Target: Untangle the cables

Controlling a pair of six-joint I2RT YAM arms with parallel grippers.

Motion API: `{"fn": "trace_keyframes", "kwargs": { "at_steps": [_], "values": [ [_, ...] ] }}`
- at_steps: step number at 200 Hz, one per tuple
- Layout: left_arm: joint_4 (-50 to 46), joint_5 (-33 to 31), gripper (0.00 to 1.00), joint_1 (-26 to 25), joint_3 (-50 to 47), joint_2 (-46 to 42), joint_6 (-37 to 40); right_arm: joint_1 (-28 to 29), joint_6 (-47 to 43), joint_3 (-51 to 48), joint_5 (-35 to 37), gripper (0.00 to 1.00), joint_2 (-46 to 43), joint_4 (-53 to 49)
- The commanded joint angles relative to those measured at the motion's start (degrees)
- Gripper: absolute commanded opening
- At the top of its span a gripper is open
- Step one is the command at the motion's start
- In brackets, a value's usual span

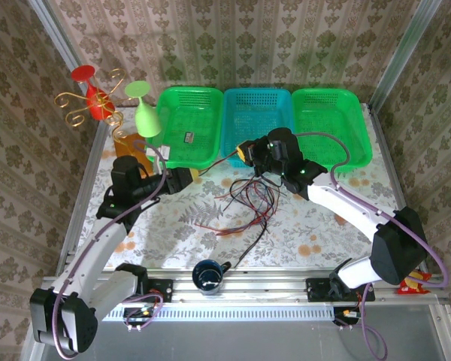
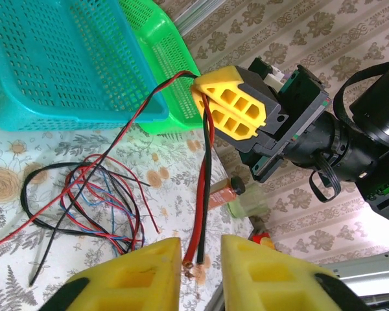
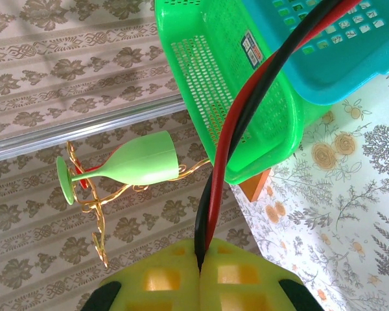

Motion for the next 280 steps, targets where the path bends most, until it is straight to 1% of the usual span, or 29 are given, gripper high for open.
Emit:
{"fn": "trace_keyframes", "kwargs": {
  "at_steps": [1, 31, 46, 54, 76, 81, 85, 91, 103, 110, 118, 129, 138, 171, 188, 205, 222, 250, 260, 280],
  "values": [
    [1.20, -0.80, 0.16, -0.40, -0.64, -0.58, 0.67, 0.45, -0.22, 1.99, -0.98, 0.00, 0.58, 1.45],
    [1.68, -1.18, 0.15, -0.35, -0.83, -0.58, 0.48, 0.45, -0.33, 1.80, -1.24, 0.00, 0.57, 1.90],
    [1.83, -1.31, 0.07, -0.36, -0.73, -0.71, 0.33, 0.45, -0.44, 1.54, -1.24, 0.00, 0.54, 2.14],
    [2.03, -1.49, 0.00, -0.40, -0.88, -0.67, 0.18, 0.45, -0.39, 1.42, -1.25, 0.00, 0.60, 2.32],
    [2.13, -3.26, 0.00, -0.41, -1.18, -1.21, 1.26, 0.45, -0.78, 1.01, -1.41, 0.00, 0.54, 3.16],
    [1.75, -3.90, 0.00, -0.39, -1.24, -1.54, 1.70, 0.45, -1.03, 1.00, -1.56, 0.06, 0.67, 3.17],
    [1.70, -4.31, 0.00, -0.46, -1.32, -1.80, 1.93, 0.45, -1.09, 1.00, -1.61, 0.15, 0.69, 3.06],
    [1.70, -4.75, 0.00, -0.42, -1.43, -2.04, 2.09, 0.45, -1.30, 1.08, -1.68, 0.25, 0.77, 2.88],
    [1.71, -5.30, 0.00, -0.40, -1.53, -2.51, 2.19, 0.45, -1.62, 1.13, -2.00, 0.36, 1.01, 2.60],
    [1.71, -5.36, 0.00, -0.40, -1.44, -2.61, 2.07, 0.45, -1.55, 1.04, -2.26, 0.44, 1.08, 2.60],
    [1.70, -5.54, 0.00, -0.43, -1.41, -2.59, 1.98, 0.45, -1.37, 0.95, -2.59, 0.55, 1.13, 2.52],
    [1.70, -5.60, 0.00, -0.49, -1.34, -2.63, 1.96, 0.51, -1.17, 0.83, -3.46, 0.63, 1.32, 2.35],
    [1.68, -5.67, 0.00, -0.49, -1.39, -2.66, 2.02, 0.83, -0.83, 0.67, -4.20, 0.66, 1.39, 2.34],
    [2.18, -5.76, 0.00, -0.57, -1.76, -2.43, 1.99, 4.62, 1.53, -1.81, -5.28, 0.66, 1.53, 4.97],
    [2.27, -5.70, 0.00, -0.56, -1.78, -2.12, 1.97, 6.98, 3.12, -3.27, -5.42, 0.63, 2.03, 8.90],
    [2.23, -5.66, 0.00, -0.58, -1.68, -2.15, 1.97, 8.60, 4.39, -3.72, -5.81, 0.58, 2.64, 11.34],
    [2.14, -5.63, 0.00, -0.57, -1.70, -2.21, 1.97, 9.72, 5.39, -3.68, -6.31, 0.56, 3.47, 13.38],
    [1.79, -5.66, 0.00, -0.67, -1.69, -2.15, 2.12, 11.21, 5.84, -2.53, -6.93, 0.48, 4.94, 15.30],
    [1.81, -5.66, 0.00, -0.62, -1.70, -2.16, 2.07, 11.42, 6.02, -2.00, -7.28, 0.42, 5.64, 15.63],
    [1.79, -5.59, 0.00, -0.74, -1.63, -2.18, 2.03, 11.46, 7.23, -1.60, -7.30, 0.33, 7.02, 17.61]
  ]
}}
